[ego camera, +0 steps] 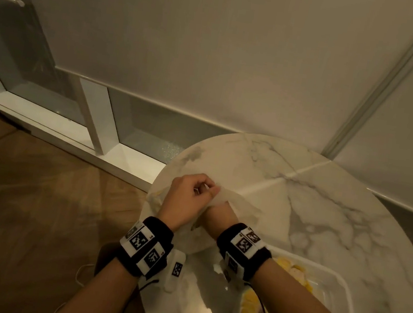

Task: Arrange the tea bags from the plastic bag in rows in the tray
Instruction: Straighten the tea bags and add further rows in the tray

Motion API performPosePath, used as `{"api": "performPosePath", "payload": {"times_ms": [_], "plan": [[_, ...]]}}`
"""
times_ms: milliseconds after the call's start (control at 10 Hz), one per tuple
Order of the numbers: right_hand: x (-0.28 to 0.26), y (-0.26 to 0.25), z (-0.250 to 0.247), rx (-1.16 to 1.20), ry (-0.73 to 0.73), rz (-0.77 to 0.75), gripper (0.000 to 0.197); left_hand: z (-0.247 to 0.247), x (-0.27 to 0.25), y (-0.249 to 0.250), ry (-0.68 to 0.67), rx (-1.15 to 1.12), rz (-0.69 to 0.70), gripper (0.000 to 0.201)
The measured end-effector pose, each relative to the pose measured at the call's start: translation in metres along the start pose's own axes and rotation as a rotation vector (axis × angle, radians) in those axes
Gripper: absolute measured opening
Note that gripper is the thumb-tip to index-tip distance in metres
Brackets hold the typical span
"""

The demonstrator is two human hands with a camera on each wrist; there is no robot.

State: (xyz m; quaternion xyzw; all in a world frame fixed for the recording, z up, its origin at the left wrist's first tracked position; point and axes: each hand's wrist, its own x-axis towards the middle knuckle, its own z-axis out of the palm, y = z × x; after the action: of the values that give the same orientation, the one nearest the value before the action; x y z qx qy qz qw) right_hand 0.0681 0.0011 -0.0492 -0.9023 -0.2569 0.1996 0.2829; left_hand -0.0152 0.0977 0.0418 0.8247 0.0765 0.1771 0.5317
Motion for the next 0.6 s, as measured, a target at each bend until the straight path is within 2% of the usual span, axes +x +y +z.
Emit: {"api": "performPosePath", "payload": {"times_ms": [100, 200, 300, 400, 500, 600], "plan": [[-0.013, -0.007, -0.016, 0.148, 0.039, 0.070, 0.037, 0.004, 0.006, -0.001, 0.044, 0.031, 0.019, 0.010], [-0.021, -0.002, -0.024, 0.574, 0.047, 0.239, 0.043, 0.009, 0.010, -0.004, 0.075, 0.065, 0.028, 0.010], [-0.040, -0.004, -0.032, 0.940, 0.012, 0.324, 0.027, 0.015, 0.009, -0.005, 0.063, 0.091, 0.036, 0.009], [-0.063, -0.013, -0.040, 1.085, -0.013, 0.283, 0.008, 0.021, 0.008, -0.002, 0.059, 0.116, 0.048, 0.010], [-0.084, -0.017, -0.047, 1.067, -0.001, 0.262, 0.005, 0.024, 0.010, 0.000, 0.068, 0.127, 0.066, 0.012], [-0.101, -0.017, -0.054, 0.944, 0.079, 0.182, 0.010, 0.026, 0.012, 0.002, 0.074, 0.111, 0.078, 0.012]]}}
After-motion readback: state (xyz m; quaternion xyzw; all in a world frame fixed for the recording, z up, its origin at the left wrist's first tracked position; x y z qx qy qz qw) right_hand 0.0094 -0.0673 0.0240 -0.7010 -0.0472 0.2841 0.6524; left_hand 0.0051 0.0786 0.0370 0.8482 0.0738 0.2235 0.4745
